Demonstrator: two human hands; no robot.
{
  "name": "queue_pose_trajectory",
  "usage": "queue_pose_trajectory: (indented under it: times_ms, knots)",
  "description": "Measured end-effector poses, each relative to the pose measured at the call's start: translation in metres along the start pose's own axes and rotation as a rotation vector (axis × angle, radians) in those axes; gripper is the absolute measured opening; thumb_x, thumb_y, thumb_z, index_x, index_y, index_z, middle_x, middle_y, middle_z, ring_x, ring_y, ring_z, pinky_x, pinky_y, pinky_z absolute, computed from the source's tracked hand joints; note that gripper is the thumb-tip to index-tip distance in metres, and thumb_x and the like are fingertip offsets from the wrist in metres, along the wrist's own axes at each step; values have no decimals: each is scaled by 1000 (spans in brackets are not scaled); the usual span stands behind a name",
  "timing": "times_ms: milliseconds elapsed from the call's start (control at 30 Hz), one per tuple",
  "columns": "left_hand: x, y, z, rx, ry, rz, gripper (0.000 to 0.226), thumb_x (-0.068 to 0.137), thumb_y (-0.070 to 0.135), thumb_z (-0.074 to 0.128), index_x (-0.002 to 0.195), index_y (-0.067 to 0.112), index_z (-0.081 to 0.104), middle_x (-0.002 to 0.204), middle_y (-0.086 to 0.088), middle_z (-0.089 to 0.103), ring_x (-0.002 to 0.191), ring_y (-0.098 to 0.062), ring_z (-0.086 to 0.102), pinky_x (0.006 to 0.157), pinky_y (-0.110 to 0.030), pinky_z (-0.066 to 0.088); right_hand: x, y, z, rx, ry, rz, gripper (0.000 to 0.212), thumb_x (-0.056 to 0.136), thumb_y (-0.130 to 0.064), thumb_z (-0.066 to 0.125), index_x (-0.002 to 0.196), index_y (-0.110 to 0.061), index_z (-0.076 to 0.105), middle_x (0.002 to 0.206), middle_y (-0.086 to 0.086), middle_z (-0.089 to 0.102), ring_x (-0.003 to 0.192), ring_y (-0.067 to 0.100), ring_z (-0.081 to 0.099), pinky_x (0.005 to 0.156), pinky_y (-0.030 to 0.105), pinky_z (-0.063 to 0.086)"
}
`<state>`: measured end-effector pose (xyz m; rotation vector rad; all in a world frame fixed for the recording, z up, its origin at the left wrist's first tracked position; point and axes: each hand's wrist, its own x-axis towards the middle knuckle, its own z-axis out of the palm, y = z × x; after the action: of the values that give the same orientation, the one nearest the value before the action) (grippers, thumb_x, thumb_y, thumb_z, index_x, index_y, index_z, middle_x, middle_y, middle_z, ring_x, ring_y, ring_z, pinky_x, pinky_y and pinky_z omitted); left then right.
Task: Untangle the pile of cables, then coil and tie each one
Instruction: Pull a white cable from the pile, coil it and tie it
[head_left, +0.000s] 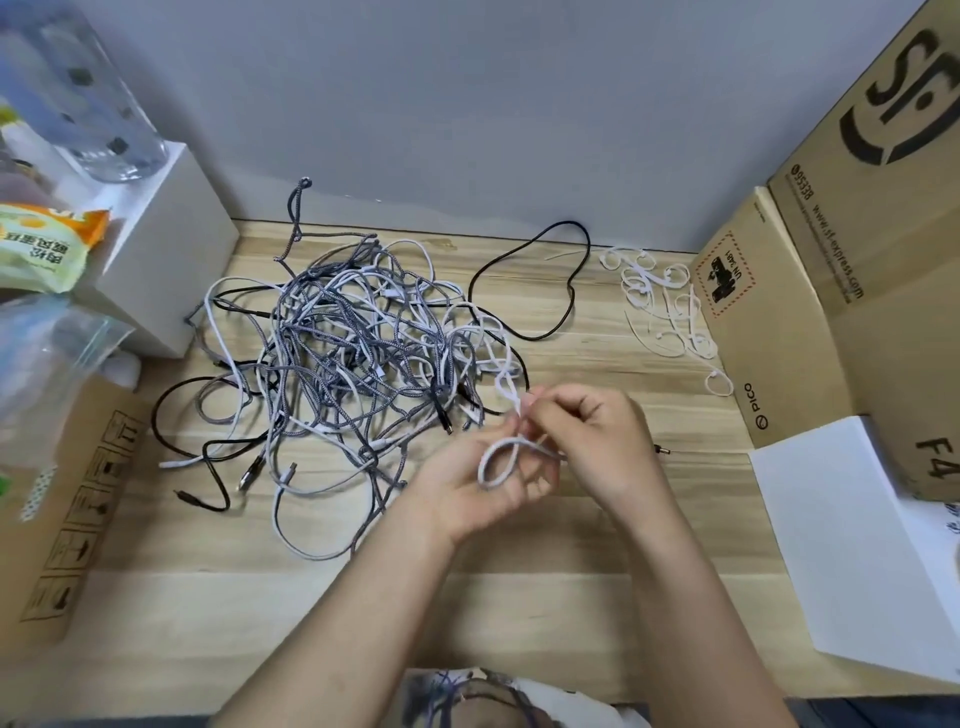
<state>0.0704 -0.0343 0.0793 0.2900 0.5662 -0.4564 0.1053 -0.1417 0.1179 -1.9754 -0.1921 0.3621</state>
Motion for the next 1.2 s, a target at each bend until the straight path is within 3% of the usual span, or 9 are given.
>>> queue_pose_trajectory:
  times_ms: [167, 267, 367, 500, 633, 767, 933, 1067, 1200]
  knots:
    - [-6, 42, 13, -52, -93, 198, 38, 99, 31, 29, 96, 11, 61, 78, 0, 72, 68, -14, 70, 65, -29, 56, -6, 6, -4, -105, -176, 73, 20, 59, -29, 49, 46, -17, 58, 39, -6, 39, 41, 3, 34, 51, 23, 27]
    - [-15, 50, 22, 20, -157, 278, 31, 101, 25, 29, 84, 16, 53, 49, 8, 44, 35, -2, 37, 42, -14, 39, -6, 7, -4, -32, -260, 162, 27, 72, -23, 53, 45, -19, 58, 42, -6, 37, 40, 5, 32, 45, 19, 26]
    - [-23, 45, 22, 196, -271, 283, 26, 93, 26, 38, 77, 15, 55, 47, 9, 34, 38, -3, 12, 35, -12, 18, -2, 3, 0, 299, -208, 259, 34, 95, -13, 46, 66, -14, 63, 47, -6, 50, 45, 7, 43, 46, 16, 32]
    - [-27, 30, 5, 612, -394, 128, 20, 86, 24, 52, 72, 16, 64, 47, 8, 37, 36, 1, 23, 34, -10, 22, 7, -7, 4, 692, -305, 339, 30, 92, -33, 44, 83, -10, 62, 63, -1, 68, 63, 11, 63, 75, 29, 50]
    - [-23, 19, -16, 855, -270, 3, 29, 90, 23, 49, 70, 13, 68, 53, 1, 48, 41, -6, 41, 42, -15, 36, 21, -13, 15, 989, -262, 443, 17, 88, -10, 49, 101, 0, 55, 54, -1, 56, 43, 7, 52, 45, 17, 47]
    - [-12, 44, -32, 651, -146, -2, 36, 85, 35, 55, 102, 6, 66, 91, -14, 69, 79, -23, 69, 72, -33, 58, 26, -10, 20, 719, -218, 367, 23, 100, -12, 38, 91, -9, 59, 39, -12, 36, 28, -2, 24, 29, 11, 19]
    - [7, 82, 2, 345, -26, 131, 36, 95, 28, 42, 92, 3, 67, 83, -9, 69, 70, -19, 69, 63, -33, 58, 30, -5, 31, -72, -31, -59, 31, 87, -36, 53, 58, -27, 58, 56, -13, 56, 61, 9, 51, 65, 33, 45]
    - [28, 110, 27, 54, 172, 181, 37, 100, 9, 28, 71, 6, 50, 55, -8, 59, 44, -16, 61, 52, -28, 54, 22, -29, 28, -19, 10, -149, 36, 75, -41, 52, 56, -12, 49, 55, 4, 46, 58, 12, 41, 59, 32, 35]
    - [49, 128, 21, -31, 243, 235, 36, 102, 13, 29, 70, 8, 47, 51, -2, 54, 38, -13, 56, 54, -23, 51, -1, -58, 15, 177, -44, -278, 31, 74, -24, 60, 49, -12, 48, 51, -6, 37, 51, 3, 32, 51, 18, 29]
